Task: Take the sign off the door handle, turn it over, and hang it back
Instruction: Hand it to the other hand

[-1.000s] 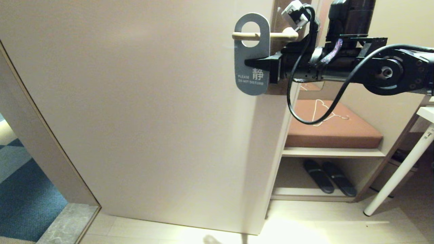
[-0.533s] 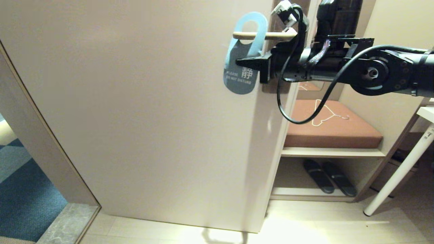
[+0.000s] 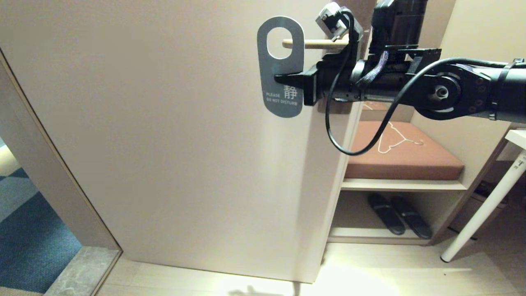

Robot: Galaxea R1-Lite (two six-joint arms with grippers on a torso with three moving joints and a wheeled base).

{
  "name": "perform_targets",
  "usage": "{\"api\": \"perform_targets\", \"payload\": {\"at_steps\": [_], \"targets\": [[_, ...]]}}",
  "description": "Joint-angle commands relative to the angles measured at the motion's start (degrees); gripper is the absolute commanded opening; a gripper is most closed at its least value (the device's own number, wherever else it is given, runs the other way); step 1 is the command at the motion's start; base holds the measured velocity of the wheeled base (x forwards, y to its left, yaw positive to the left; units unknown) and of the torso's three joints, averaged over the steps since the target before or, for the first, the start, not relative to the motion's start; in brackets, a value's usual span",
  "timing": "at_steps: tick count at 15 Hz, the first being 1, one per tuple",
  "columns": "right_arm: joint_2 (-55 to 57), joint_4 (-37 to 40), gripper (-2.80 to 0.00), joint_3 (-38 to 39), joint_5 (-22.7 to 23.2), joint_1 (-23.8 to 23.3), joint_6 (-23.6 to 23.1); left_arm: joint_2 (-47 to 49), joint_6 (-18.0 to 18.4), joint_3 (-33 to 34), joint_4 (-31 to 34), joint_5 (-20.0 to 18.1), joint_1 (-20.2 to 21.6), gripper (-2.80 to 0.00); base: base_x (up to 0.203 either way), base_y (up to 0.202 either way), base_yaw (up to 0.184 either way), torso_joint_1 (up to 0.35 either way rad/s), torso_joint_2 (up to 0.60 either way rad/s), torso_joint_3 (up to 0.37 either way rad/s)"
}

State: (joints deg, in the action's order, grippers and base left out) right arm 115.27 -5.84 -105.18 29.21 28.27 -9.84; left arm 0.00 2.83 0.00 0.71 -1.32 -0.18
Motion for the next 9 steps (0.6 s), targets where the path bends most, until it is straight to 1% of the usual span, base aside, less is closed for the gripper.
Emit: {"api": "perform_targets", "payload": {"at_steps": [1, 3, 6, 9], "targets": [[-0.2, 0.0, -2.80, 0.0, 0.6, 0.4, 0.0, 0.1, 0.0, 0.0, 0.0, 0.0, 0.0, -2.80, 0.000, 0.000, 0.000, 0.000, 0.00, 0.000], [-1.4, 0.3, -2.80, 0.6, 1.8, 0.5, 0.1, 0.1, 0.1, 0.0, 0.0, 0.0, 0.0, -2.80, 0.000, 0.000, 0.000, 0.000, 0.00, 0.000], [-4.0, 0.7, -2.80, 2.9, 5.6, 0.7, 0.3, 0.1, 0.0, 0.0, 0.0, 0.0, 0.0, -2.80, 0.000, 0.000, 0.000, 0.000, 0.00, 0.000], [-8.1, 0.7, -2.80, 8.5, 9.7, 0.7, 0.4, 0.1, 0.1, 0.0, 0.0, 0.0, 0.0, -2.80, 0.000, 0.000, 0.000, 0.000, 0.00, 0.000]]}}
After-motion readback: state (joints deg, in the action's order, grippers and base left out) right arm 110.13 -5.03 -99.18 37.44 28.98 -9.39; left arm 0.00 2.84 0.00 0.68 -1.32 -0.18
